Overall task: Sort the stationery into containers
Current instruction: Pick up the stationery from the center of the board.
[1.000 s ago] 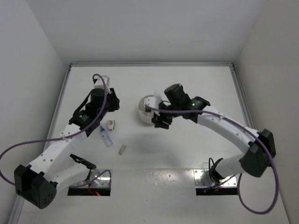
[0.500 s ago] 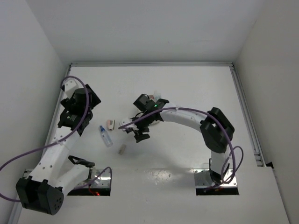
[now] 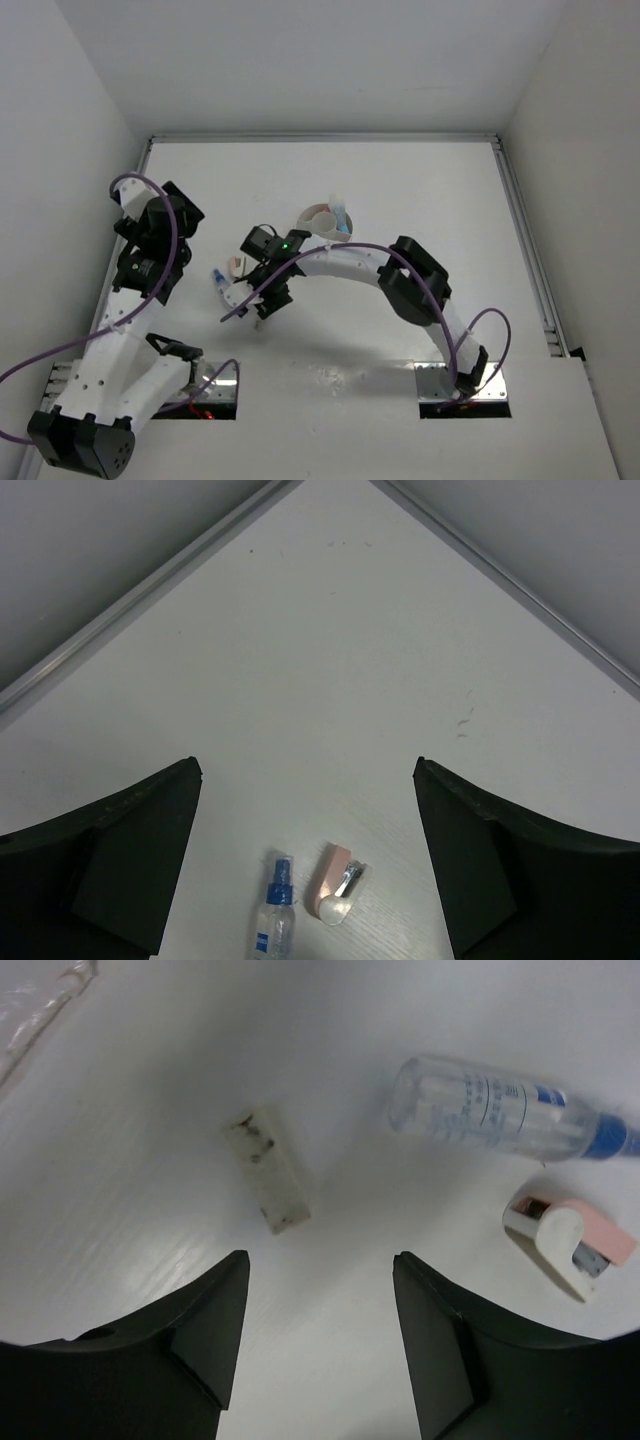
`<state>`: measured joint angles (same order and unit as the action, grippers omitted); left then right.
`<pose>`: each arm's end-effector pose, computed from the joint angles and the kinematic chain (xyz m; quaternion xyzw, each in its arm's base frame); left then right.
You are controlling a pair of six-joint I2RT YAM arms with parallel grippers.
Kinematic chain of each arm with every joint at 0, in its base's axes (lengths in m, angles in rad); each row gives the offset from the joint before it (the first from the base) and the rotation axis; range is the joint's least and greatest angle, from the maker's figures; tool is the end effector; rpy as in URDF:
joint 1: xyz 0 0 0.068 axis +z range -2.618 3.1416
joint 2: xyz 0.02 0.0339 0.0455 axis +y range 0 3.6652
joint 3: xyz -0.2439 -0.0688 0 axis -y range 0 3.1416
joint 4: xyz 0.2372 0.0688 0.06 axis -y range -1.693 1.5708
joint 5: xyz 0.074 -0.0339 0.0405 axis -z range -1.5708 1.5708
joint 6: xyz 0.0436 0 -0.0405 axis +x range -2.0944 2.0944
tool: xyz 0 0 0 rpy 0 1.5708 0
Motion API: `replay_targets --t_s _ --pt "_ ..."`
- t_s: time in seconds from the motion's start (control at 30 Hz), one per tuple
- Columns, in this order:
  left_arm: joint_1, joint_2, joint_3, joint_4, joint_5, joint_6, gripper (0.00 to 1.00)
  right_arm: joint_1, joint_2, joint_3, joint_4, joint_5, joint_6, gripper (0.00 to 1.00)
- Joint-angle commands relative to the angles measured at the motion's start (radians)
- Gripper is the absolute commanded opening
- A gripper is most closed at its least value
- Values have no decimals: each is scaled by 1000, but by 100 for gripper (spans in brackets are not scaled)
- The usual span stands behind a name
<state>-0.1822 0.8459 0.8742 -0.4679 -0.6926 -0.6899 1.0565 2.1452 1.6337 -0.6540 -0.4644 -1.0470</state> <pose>0.1929 -0.0072 0.3170 -0.3755 0.7230 0.0468 0.5780 0.1961 0.3868 0.1506 -0.8507 0.4326 0.2263 0.1948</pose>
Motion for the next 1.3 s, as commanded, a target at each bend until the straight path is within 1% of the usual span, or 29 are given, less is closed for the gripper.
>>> replay_targets --t_s 0.0,0.13,0.2,0.43,0.5,0.87,0.97,1.0,1.1,1.17,1.23,1.27 --pt "9 -48 14 8 -44 -7 94 42 54 78 -42 52 -41 60" --pt "9 -80 5 8 -62 -16 94 63 111 146 -96 75 -79 55" --pt "9 -80 5 8 -62 -16 94 73 120 146 -121 84 -93 54" --pt "9 -90 5 8 -42 -16 94 103 102 107 -121 116 -116 51" --pt "9 -90 5 8 -33 -16 94 103 116 107 -121 125 -116 49" --pt "9 -99 5 8 -33 -7 94 112 179 117 -111 175 -116 44" --pt "9 -99 5 8 -24 -7 94 112 188 126 -133 175 -116 31" --pt "9 -108 5 8 -24 -7 94 112 188 126 -142 175 -116 21" --pt "9 -108 5 8 -24 -7 94 112 176 126 -151 175 -116 14" --pt "9 -117 5 8 -24 -7 94 112 154 92 -151 200 -116 13" --pt "9 -117 5 8 -24 -7 94 112 96 57 -118 257 -55 9" --pt "9 -117 5 8 -15 -7 94 112 72 46 -101 286 5 9"
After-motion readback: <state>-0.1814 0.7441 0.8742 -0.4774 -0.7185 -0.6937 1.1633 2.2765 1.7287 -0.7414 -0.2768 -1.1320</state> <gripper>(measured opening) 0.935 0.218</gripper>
